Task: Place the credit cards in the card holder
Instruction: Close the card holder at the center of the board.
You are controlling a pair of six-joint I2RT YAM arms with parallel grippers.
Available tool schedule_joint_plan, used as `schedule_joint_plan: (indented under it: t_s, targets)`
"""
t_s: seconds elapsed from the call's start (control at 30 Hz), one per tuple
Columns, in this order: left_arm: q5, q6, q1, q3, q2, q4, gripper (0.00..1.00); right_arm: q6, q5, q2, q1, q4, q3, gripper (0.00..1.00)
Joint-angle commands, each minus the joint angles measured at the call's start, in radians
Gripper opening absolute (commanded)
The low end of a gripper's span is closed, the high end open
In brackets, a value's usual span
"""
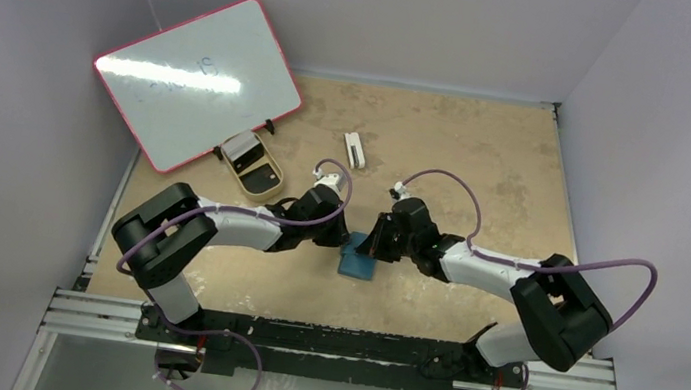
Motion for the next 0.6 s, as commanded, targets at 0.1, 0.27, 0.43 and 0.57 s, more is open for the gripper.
schedule_joint_plan:
  t_s: [0.1, 0.27, 0.43, 0.57]
  targets:
    - [-0.016, 0.035, 0.006, 0.029, 0.016, -0.006, 0.04, 0.046, 0.037, 0.006, 0.004, -0.02, 0.011, 0.0]
    - [-0.021, 0.038, 0.006, 0.031, 0.008, -0.017, 0.04, 0.063, 0.046, 0.011, 0.004, -0.04, -0.001, 0.0]
    - [-0.032, 0.043, 0.006, 0.036, 0.006, -0.031, 0.04, 0.077, 0.058, -0.005, 0.004, -0.059, -0.002, 0.0]
    - [-0.037, 0.044, 0.006, 0.041, 0.006, -0.044, 0.04, 0.088, 0.074, -0.002, 0.003, -0.078, -0.002, 0.0]
